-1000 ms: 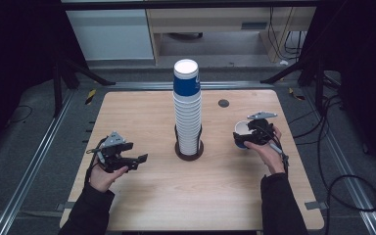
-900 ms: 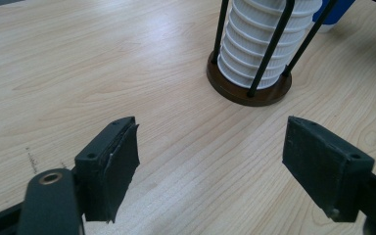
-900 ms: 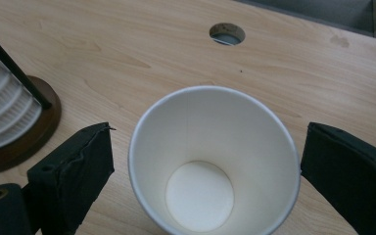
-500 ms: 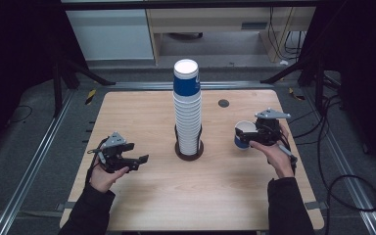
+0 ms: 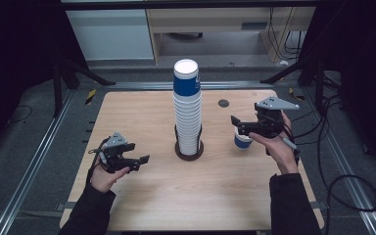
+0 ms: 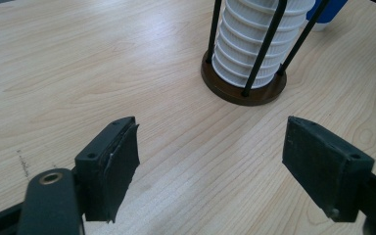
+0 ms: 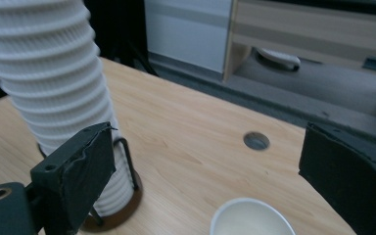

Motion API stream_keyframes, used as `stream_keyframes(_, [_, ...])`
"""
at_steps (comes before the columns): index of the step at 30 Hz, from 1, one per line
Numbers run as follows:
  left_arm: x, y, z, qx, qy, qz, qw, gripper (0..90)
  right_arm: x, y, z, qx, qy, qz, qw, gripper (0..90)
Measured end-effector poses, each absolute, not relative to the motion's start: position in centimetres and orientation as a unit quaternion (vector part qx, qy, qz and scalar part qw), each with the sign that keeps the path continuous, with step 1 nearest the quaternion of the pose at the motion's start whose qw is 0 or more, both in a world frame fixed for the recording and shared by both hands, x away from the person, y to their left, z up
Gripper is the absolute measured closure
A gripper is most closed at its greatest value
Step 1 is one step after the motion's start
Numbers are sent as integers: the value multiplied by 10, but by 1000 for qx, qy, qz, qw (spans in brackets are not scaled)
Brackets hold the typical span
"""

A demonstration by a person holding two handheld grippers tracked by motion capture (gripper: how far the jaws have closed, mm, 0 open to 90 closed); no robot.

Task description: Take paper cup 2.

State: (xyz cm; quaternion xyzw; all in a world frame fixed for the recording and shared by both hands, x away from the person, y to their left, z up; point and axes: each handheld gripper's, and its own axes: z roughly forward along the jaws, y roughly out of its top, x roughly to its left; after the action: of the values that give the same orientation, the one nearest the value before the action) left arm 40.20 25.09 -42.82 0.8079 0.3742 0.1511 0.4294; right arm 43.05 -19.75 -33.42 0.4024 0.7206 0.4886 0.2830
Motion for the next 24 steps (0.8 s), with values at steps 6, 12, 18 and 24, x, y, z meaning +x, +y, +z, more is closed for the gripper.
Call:
stream_keyframes(6, [402, 251, -429, 809, 375, 149, 428, 217, 429, -185, -320, 384, 712, 524, 268, 67])
stream_keyframes(12, [402, 250, -427, 810, 375, 154, 423, 249, 430, -171, -308, 365, 711, 541, 264, 67])
stream_keyframes(18, [402, 252, -426, 806, 381, 158, 423, 265, 430, -157, -297, 343, 709, 562, 253, 67])
stream_keyframes(24, [401, 251, -426, 807, 379, 158, 424, 270, 433, -146, -289, 334, 703, 576, 249, 62])
